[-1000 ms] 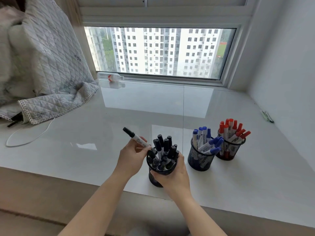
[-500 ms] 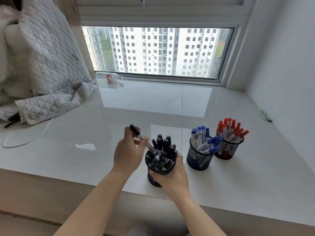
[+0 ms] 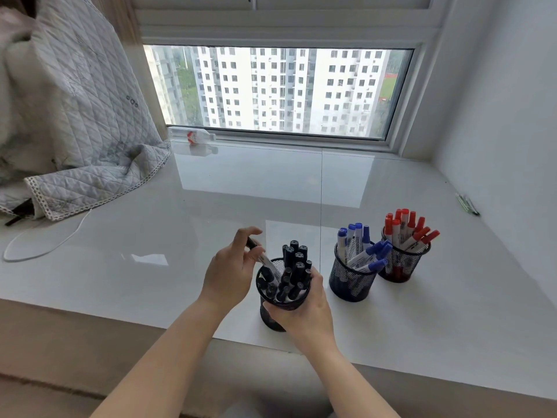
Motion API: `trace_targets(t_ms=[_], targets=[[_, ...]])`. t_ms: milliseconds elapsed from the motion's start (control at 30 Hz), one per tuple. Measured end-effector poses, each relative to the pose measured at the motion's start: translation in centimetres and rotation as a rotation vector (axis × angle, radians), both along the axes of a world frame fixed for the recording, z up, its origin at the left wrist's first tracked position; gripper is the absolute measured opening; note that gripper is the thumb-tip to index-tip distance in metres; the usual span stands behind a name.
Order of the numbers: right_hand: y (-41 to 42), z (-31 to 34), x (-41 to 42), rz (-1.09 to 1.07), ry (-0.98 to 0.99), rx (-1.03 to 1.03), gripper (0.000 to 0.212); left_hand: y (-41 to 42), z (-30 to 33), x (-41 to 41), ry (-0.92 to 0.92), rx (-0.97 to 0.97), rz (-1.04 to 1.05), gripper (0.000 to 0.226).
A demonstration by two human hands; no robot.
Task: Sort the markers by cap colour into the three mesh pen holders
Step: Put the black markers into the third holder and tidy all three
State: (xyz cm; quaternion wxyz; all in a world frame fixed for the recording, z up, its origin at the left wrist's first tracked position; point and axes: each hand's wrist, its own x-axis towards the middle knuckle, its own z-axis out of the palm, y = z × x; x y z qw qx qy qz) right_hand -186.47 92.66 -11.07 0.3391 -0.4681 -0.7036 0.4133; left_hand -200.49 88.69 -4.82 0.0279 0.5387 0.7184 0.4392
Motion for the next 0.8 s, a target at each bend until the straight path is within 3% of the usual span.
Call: trace_targets(t_ms=[200,333,433,500,567,633,800], targets=[[0.1,-0.2,0.0,-0.004,0.007,0.016,0.094,0.3,-1.0,-0.2,-0.103,-0.094,-0.157,0.025],[0.2,-0.1,0.0,0.008,0.011,0.019,0.094,0.2,-1.6,-0.2,-0.286,-0.089,-0.185,0.033],[0.2,0.0,0.1,0.021,0.017,0.023,0.094,-0.3,-2.2,0.0,-0.455,-0.104,-0.205,0.027],[0.2,0.0,0.1,0.024,0.022,0.026,0.097,-1.1,-2.8,0.1,-0.558,-0.091,-0.210,0.038],[0.1,0.0,0.2,0.027,0.036,0.022,0.098,-1.9,-3.8,0.5,-0.650,-0.063,-0.220,0.063],[0.1,-0.1,0.1,0.037,0.066,0.009,0.097,-2.7,-4.6,1.1,-0.674,-0.060,-0.241,0.081],[0.2,-0.3,0.6,0.149,0.055,-0.027,0.091,-2.8,-5.1,2.6,-0.618,-0.082,-0.208,0.077]])
